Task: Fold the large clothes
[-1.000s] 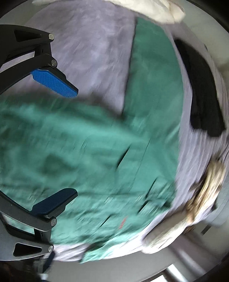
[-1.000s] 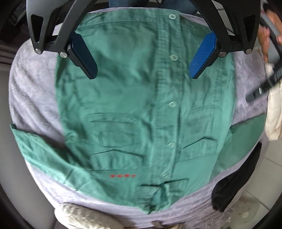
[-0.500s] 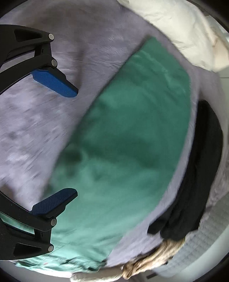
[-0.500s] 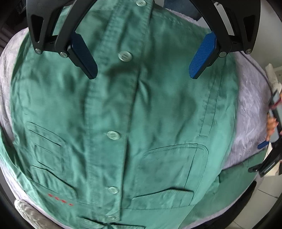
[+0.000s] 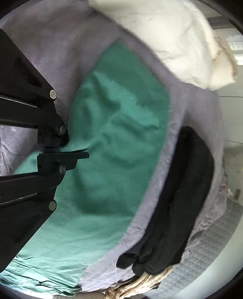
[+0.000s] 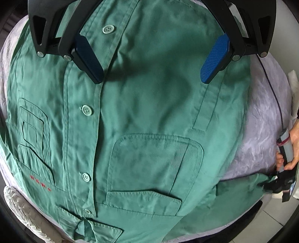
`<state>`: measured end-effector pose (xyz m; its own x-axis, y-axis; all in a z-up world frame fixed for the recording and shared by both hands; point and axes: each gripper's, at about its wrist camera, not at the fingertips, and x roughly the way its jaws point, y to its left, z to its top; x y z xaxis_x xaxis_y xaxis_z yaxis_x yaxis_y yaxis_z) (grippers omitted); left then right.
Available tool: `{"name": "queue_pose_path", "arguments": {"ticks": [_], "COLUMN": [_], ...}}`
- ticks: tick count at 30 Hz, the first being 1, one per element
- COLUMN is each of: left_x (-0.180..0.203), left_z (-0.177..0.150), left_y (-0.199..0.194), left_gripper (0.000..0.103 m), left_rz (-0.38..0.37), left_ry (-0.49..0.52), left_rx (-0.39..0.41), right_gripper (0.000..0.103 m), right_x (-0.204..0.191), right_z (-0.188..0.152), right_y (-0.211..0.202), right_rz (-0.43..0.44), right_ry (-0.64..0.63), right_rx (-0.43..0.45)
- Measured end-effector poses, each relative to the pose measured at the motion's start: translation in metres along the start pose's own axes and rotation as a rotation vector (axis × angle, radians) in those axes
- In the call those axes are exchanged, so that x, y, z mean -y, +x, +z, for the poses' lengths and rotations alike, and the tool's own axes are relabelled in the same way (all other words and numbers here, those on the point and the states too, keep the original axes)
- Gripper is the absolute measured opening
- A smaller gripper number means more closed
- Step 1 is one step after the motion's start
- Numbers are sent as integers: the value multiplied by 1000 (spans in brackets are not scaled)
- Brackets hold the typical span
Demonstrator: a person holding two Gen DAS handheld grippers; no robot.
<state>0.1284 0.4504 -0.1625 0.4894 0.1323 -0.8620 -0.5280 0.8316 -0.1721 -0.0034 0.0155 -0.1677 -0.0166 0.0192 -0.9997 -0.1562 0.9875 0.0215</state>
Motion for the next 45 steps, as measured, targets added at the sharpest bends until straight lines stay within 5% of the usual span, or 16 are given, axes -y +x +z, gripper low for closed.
{"name": "queue_pose_path", "arguments": {"ticks": [4,11,14,17,23,25,26,27,28,33,35,37,40,45], "left_x": [36,189,259,323,382,378,376,373,367,329,300,267,217,187], "left_z": [1,-27,-61,-112,-212,-229,-240,-242,-241,-225,-205,-187,-166,-157], "left_y": [-49,-135,-151,-145,-88,-83,-81,-82,-90,-127,-128,-120,-87,-66], "left_gripper": [5,5,5,5,6,13,29,74,95,95,95,95,95,95], "left_rz": [-67,-372,-486,-520,-394,-343,-344,-347,-349,-297,-188,-86,34,52], "left_ry": [153,484,609,737,943,991,1000,1006,1001,981,881,757,580,493], "left_rx": [118,266,247,172,-17,-31,-38,-41,-17,132,180,161,25,12], "right_gripper": [103,103,103,103,103,103,103,103,103,103,103,103,103,103], "right_x": [9,49,78,119,194,210,214,219,221,209,191,162,107,19], "right_z": [7,16,16,16,-12,-15,-17,-17,-16,16,40,72,118,172], "right_y": [-4,-29,-44,-51,-40,-32,-29,-27,-27,-38,-44,-50,-54,-1], "right_rz": [9,-2,-25,-69,-88,-73,-69,-63,-58,-35,-4,43,98,108], "right_ry": [48,165,223,278,382,405,411,414,411,322,251,163,29,-190], "right_rx": [27,118,188,224,210,188,181,176,178,241,286,336,404,337]}}
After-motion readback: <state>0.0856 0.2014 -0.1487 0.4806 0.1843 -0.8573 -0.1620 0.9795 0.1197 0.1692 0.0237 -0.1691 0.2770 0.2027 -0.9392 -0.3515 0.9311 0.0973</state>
